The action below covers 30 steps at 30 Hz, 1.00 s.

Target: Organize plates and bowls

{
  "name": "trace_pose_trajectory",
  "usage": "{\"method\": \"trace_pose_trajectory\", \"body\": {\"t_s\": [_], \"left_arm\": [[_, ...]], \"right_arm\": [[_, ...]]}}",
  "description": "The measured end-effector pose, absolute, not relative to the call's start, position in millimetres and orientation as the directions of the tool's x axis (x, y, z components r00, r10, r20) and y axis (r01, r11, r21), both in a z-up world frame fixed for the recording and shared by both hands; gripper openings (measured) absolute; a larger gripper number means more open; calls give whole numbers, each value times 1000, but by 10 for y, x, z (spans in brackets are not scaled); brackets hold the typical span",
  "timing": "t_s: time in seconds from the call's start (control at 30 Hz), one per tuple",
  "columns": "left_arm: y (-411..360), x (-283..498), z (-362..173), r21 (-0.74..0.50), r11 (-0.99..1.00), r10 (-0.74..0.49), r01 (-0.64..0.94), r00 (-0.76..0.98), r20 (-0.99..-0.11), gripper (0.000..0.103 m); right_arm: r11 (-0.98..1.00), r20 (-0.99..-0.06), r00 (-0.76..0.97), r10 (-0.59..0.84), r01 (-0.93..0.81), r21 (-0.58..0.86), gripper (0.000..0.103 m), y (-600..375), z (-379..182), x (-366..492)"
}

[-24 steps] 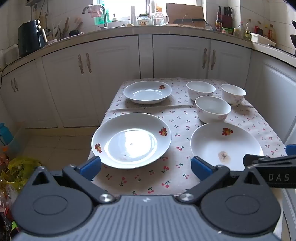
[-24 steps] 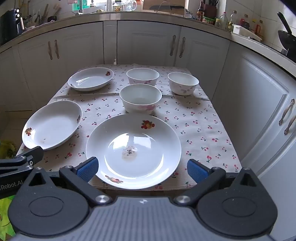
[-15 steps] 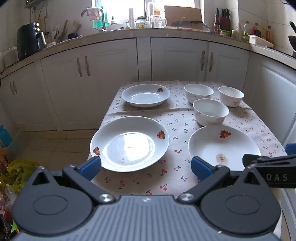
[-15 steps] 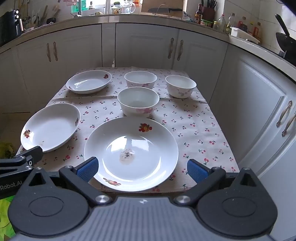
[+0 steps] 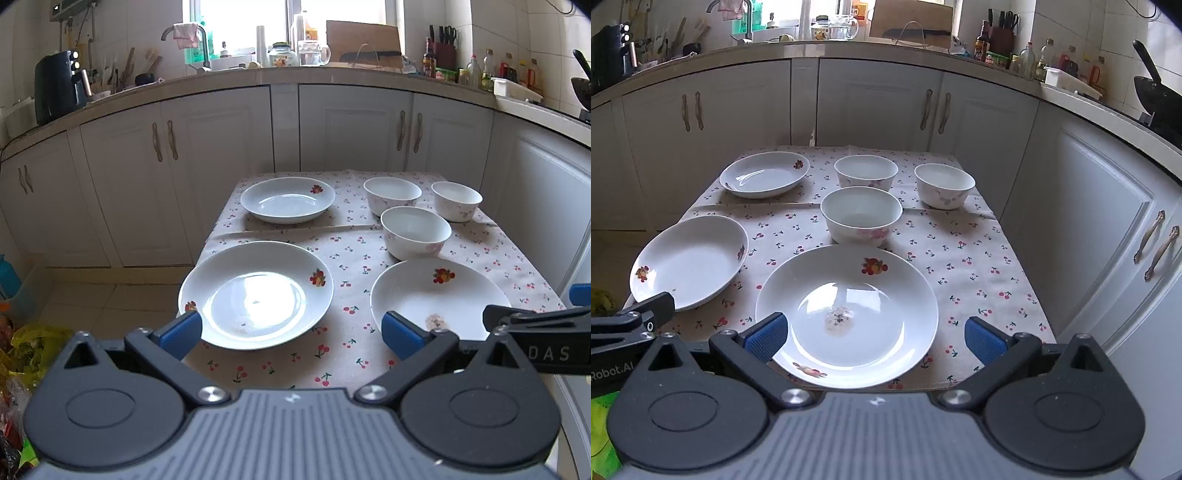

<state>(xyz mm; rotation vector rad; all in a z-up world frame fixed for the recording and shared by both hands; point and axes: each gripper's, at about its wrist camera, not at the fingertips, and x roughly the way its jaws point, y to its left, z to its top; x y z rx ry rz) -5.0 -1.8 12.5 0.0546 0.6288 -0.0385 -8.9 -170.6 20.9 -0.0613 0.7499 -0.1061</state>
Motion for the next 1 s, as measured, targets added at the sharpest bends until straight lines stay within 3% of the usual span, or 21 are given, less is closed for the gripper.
{"method": "trace_pose_trajectory", "body": {"t_s": [1.0], "left_arm": [[-15,-125,158,39,998,-23,54,829,-559,102]], "right_arm": [[992,-646,753,-122,83,-90,103,-1684,250,-170]]}}
